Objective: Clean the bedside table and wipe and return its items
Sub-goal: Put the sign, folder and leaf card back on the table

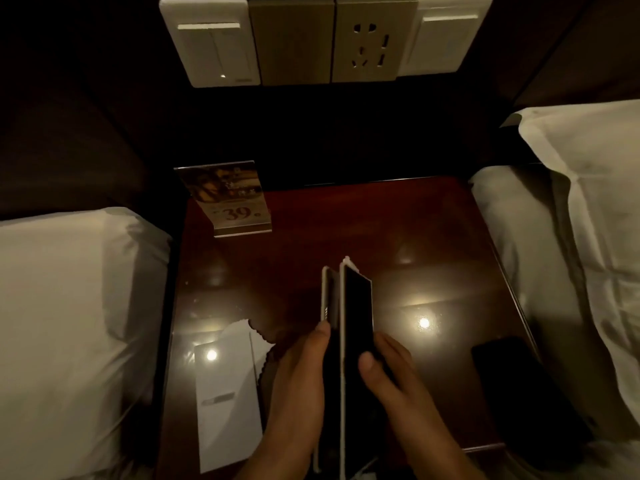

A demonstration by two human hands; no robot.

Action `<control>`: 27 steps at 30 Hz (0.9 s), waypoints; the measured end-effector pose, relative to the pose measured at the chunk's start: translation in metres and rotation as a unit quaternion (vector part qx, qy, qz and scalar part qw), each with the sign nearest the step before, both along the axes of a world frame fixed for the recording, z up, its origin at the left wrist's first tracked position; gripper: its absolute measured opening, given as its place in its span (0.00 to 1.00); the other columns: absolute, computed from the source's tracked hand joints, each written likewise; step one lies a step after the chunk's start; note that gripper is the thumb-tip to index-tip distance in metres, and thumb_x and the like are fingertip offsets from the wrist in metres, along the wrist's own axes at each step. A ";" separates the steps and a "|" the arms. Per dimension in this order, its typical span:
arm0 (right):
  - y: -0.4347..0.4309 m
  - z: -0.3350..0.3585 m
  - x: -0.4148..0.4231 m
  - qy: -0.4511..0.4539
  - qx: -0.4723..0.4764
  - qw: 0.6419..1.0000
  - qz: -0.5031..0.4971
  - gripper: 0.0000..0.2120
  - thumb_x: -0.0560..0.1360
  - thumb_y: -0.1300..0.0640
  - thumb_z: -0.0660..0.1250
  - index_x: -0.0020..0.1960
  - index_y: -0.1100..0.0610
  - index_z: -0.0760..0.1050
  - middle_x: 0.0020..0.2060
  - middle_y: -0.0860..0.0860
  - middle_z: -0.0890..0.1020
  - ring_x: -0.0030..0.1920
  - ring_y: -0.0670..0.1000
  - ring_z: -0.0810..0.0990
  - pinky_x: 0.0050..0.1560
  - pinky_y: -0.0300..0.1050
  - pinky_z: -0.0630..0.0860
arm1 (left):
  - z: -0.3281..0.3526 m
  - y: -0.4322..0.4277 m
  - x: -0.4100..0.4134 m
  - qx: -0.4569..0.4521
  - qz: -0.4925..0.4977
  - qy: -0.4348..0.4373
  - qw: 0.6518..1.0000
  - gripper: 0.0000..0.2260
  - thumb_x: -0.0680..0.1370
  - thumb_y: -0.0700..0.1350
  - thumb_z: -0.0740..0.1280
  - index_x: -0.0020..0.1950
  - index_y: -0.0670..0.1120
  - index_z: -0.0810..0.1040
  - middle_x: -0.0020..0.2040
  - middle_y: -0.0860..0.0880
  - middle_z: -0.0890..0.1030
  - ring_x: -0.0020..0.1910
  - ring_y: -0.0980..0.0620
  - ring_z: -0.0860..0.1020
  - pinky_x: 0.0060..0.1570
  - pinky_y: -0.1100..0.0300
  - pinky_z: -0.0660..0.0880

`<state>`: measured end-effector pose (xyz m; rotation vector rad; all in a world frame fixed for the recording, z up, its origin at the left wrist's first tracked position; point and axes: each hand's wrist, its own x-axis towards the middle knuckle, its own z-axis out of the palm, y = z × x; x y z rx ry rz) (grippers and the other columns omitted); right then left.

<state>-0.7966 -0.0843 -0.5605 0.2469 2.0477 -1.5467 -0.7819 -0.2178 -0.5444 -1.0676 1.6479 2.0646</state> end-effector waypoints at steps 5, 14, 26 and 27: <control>0.016 -0.005 -0.005 -0.073 -0.119 0.990 0.019 0.29 0.56 0.42 0.78 0.56 0.49 0.82 0.52 0.52 0.85 0.52 0.49 0.85 0.50 0.42 0.80 | 0.010 0.036 0.020 -0.100 0.026 0.011 0.995 0.10 0.77 0.57 0.65 0.56 0.62 0.81 0.50 0.58 0.79 0.49 0.63 0.80 0.51 0.61 0.75; 0.026 -0.020 -0.003 -0.056 -0.135 0.989 -0.034 0.26 0.62 0.59 0.77 0.59 0.50 0.78 0.49 0.52 0.87 0.49 0.52 0.86 0.43 0.39 0.81 | -0.020 0.029 0.039 -0.301 -0.131 0.030 0.944 0.24 0.75 0.62 0.59 0.71 0.62 0.70 0.68 0.59 0.63 0.69 0.60 0.60 0.68 0.63 0.62; 0.026 -0.027 -0.009 0.124 0.235 0.959 0.101 0.18 0.73 0.53 0.71 0.62 0.45 0.77 0.56 0.42 0.71 0.55 0.46 0.76 0.57 0.40 0.75 | -0.041 0.006 0.024 -0.251 -0.048 0.062 0.965 0.25 0.76 0.49 0.67 0.72 0.62 0.67 0.65 0.59 0.73 0.63 0.59 0.74 0.62 0.51 0.76; 0.027 -0.028 -0.009 0.117 0.229 0.961 0.099 0.19 0.73 0.53 0.72 0.62 0.44 0.76 0.56 0.41 0.71 0.55 0.45 0.76 0.57 0.40 0.75 | -0.042 -0.001 0.013 -0.272 -0.059 0.067 0.958 0.23 0.76 0.52 0.65 0.72 0.60 0.68 0.65 0.60 0.71 0.62 0.59 0.73 0.61 0.55 0.75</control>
